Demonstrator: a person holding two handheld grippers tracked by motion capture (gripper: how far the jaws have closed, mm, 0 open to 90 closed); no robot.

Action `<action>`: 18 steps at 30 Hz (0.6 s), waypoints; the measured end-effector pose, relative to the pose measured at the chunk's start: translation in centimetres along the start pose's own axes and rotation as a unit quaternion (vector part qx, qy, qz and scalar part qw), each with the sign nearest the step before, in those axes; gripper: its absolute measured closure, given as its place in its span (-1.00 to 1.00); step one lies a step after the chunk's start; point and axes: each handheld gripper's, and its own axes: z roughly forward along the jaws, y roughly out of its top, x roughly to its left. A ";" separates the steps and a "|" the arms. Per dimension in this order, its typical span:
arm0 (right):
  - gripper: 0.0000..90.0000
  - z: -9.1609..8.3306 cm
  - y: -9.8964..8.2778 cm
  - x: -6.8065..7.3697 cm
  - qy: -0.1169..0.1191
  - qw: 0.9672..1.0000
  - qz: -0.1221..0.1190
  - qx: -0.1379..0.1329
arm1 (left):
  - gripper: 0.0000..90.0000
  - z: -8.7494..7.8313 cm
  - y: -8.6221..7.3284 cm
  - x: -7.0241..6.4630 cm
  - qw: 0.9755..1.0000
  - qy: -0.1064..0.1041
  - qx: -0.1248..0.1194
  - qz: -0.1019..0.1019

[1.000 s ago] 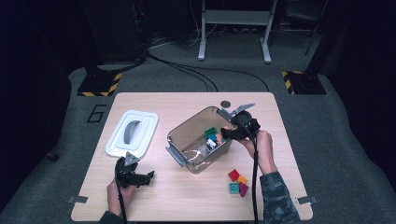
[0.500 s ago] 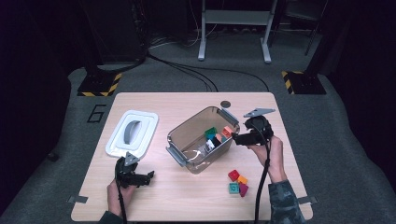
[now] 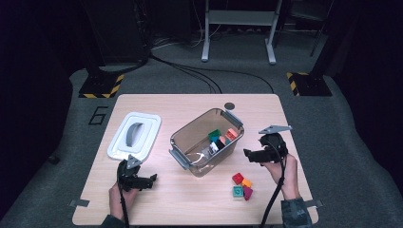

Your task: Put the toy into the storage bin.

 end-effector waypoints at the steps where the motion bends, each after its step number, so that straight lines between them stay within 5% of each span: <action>1: -0.71 0.1 -0.3 0.0 0.000 1.000 0.003 0.003 | -0.99 0.0 0.0 0.0 1.000 0.000 0.000 0.000; 18: -0.78 2.8 -5.9 0.5 0.033 0.998 0.022 0.049 | -0.99 0.0 0.0 0.0 1.000 0.000 0.000 0.001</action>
